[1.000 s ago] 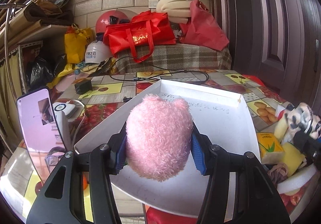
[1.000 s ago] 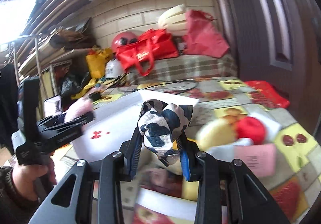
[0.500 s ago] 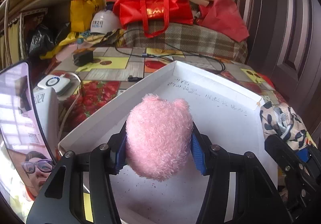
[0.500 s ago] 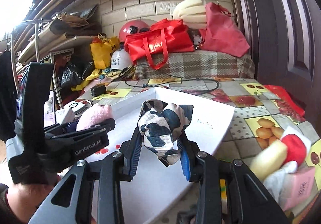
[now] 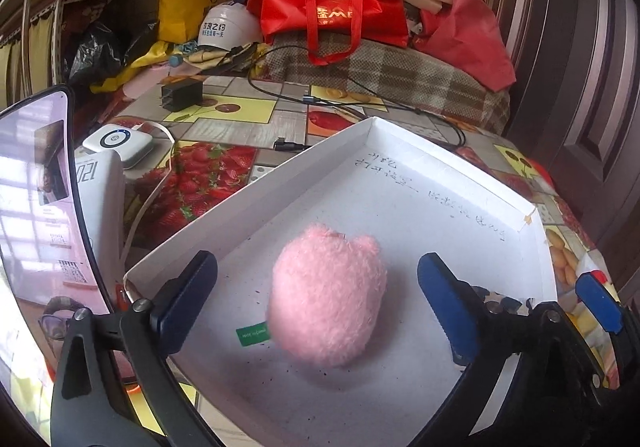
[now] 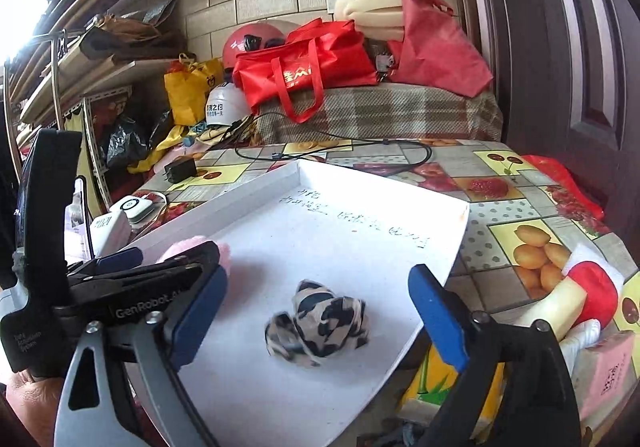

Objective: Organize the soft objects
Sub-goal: 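Carry both items into the white box and open both tools to release, then move both open tools back over the pile of soft items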

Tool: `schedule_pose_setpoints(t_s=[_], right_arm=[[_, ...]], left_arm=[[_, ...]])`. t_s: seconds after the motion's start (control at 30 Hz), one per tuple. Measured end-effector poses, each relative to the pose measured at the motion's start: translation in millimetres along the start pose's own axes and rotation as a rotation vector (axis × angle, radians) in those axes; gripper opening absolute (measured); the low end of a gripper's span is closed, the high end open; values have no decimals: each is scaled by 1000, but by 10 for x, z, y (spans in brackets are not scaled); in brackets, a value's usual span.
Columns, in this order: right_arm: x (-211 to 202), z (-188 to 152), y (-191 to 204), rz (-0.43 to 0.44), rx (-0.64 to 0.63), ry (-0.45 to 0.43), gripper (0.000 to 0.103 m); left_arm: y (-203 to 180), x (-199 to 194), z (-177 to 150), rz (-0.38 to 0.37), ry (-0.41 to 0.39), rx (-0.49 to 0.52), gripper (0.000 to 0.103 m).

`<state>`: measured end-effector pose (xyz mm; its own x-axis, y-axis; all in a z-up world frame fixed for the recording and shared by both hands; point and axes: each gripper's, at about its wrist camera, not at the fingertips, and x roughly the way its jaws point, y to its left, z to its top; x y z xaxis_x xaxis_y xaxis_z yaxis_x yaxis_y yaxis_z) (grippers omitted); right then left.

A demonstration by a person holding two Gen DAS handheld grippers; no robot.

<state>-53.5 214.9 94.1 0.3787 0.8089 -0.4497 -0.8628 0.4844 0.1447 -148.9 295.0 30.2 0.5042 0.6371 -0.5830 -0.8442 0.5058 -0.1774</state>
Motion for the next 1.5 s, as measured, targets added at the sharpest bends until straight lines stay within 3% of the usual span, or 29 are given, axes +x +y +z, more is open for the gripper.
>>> schedule_pose_setpoints(t_s=[0.37,0.5,0.63,0.73,0.87,1.03,1.13,1.27,1.37,1.5], right_arm=[[-172,-8,118,-19,-60,-89,93],[-321,-88,92,17,-82,-76,93],[-675,-204,19,17,-135,-142,93],[-900,-257,-134,-19,-153,-181,93],[-1169,-282,-697,-146,-59,-223,93],[-1206,-318,-1678,-273,172,-81,93],[-1192,-361,-1984,-201,272,-16,94],[-1087,-360,-1893,-141,229,46,94],[-840,-332,-1686,-171,128,151,94],[-672,-388,-1697,-167,141,222,93]], left_arm=[[98,-182,-9,-47,-97,-35,102],[76,-286,-32,-91,-147,-13,102],[-157,-495,-120,-112,-239,113,102],[-424,-599,-247,-217,-204,223,102],[-815,-788,-483,-373,-156,378,102],[-1199,-1013,-746,-554,-113,560,102],[-1338,-1035,-824,-618,-60,619,102],[-1488,-1033,-932,-639,-16,697,102],[-1623,-1080,-1078,-635,-13,799,99],[-1802,-1092,-1218,-608,-9,889,91]])
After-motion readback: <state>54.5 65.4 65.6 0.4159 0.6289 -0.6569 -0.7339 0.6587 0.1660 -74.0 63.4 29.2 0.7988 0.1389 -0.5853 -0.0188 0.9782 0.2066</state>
